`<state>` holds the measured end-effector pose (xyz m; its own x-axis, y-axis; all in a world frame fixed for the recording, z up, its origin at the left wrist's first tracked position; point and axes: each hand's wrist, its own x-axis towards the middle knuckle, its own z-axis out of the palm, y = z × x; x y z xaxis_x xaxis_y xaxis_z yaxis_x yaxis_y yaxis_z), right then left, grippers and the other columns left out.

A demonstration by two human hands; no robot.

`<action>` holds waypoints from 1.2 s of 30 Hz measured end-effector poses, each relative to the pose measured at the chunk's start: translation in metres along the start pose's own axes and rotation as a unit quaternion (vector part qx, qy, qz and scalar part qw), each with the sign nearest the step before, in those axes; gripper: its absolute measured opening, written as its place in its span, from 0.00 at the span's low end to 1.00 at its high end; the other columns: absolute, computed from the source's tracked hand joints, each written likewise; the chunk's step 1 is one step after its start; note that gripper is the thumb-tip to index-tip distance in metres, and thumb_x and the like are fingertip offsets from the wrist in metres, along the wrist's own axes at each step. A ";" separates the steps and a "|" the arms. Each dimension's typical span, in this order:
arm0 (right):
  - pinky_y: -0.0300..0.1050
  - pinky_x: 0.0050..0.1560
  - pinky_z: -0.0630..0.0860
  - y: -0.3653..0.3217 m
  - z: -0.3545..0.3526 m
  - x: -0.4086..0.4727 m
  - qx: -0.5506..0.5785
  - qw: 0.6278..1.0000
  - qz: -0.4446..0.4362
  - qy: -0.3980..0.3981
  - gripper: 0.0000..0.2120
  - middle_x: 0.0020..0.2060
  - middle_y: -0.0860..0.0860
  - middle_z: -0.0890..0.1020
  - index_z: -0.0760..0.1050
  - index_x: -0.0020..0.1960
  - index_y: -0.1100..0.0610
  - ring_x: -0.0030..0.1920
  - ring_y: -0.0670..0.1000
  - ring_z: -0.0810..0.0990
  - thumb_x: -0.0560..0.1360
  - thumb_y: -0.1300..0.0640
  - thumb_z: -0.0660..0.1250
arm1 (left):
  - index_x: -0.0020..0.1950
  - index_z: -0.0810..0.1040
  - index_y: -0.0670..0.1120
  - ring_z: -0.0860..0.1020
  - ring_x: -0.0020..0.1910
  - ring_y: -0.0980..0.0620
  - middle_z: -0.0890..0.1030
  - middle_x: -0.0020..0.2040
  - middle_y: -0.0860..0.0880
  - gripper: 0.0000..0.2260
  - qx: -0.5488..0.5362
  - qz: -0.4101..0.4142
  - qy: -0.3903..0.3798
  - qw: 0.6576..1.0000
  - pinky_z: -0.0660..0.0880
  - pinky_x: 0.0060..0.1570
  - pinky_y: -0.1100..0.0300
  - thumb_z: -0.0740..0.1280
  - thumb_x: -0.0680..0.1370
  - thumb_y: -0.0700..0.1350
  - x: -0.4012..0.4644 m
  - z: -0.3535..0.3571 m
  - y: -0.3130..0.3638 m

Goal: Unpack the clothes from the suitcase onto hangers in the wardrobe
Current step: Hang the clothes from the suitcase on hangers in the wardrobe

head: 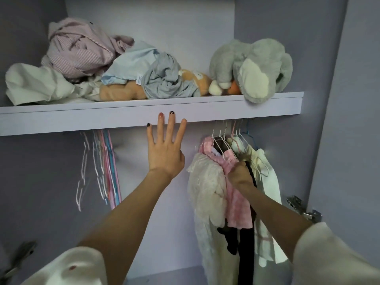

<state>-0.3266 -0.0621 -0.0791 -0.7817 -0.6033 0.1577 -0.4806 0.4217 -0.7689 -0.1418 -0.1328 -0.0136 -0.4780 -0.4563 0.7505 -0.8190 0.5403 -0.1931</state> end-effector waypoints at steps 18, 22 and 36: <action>0.41 0.70 0.57 0.076 0.078 -0.261 -0.098 0.923 -0.195 -0.318 0.20 0.70 0.53 0.68 0.62 0.72 0.57 0.71 0.52 0.64 0.80 0.60 0.54 | 0.76 0.50 0.51 0.55 0.74 0.45 0.55 0.76 0.47 0.27 -0.139 -0.202 -0.361 0.900 0.53 0.72 0.48 0.56 0.80 0.52 -0.292 -0.051 -0.020; 0.39 0.67 0.61 0.103 0.104 -0.326 -0.099 0.875 -0.207 -0.425 0.18 0.67 0.53 0.72 0.68 0.68 0.56 0.68 0.51 0.68 0.79 0.60 0.55 | 0.75 0.54 0.52 0.55 0.74 0.46 0.57 0.75 0.47 0.24 -0.155 -0.279 -0.406 0.857 0.53 0.71 0.48 0.56 0.80 0.50 -0.393 -0.076 -0.019; 0.40 0.64 0.65 0.136 0.232 -0.603 -0.232 0.640 -0.234 -0.694 0.17 0.66 0.55 0.73 0.68 0.68 0.59 0.67 0.53 0.71 0.80 0.61 0.52 | 0.71 0.63 0.49 0.63 0.69 0.47 0.64 0.71 0.49 0.19 -0.126 -0.571 -0.465 0.665 0.59 0.67 0.52 0.56 0.79 0.47 -0.699 -0.178 -0.099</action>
<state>0.1712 0.2020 -0.4220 0.4422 -0.6222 -0.6460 -0.8510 -0.0634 -0.5214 0.3298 0.2585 -0.4063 0.3243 -0.8468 -0.4216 -0.7929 -0.4864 0.3670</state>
